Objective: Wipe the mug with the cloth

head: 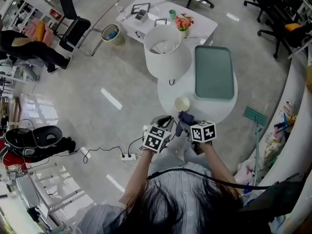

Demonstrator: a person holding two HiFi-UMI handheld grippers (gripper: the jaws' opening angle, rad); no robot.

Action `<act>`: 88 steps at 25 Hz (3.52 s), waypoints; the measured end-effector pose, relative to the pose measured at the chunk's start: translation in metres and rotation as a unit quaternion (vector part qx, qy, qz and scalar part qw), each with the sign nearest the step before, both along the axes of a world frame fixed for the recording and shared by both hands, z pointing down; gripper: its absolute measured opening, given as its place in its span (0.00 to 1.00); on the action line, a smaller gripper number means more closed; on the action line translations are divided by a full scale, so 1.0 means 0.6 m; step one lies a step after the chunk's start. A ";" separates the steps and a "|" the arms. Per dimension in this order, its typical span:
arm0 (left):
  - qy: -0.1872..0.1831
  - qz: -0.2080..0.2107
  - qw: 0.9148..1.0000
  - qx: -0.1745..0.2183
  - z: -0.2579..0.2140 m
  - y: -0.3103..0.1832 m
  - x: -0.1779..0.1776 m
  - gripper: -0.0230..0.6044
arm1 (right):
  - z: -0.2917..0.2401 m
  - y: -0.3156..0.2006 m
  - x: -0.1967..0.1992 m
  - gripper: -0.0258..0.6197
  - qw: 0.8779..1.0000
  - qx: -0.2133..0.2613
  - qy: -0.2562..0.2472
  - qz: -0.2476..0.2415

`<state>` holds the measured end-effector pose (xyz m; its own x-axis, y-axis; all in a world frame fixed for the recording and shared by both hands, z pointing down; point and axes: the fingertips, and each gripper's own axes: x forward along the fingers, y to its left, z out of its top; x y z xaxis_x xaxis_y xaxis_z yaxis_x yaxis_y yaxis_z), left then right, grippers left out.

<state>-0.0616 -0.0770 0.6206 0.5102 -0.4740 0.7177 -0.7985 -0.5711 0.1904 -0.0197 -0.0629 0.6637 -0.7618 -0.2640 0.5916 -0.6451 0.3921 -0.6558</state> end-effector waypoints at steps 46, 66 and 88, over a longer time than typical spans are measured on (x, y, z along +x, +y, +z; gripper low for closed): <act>-0.268 0.393 0.880 -0.003 0.142 -0.039 0.099 0.10 | 0.018 -0.046 0.066 0.16 0.998 -0.023 0.016 0.049; -0.388 0.764 0.491 0.158 0.146 -0.076 0.052 0.10 | 0.027 -0.065 0.068 0.16 0.998 -0.039 0.018 0.040; -0.238 0.375 0.896 -0.011 0.110 -0.086 0.104 0.10 | 0.029 -0.070 0.072 0.16 0.998 -0.046 0.017 0.049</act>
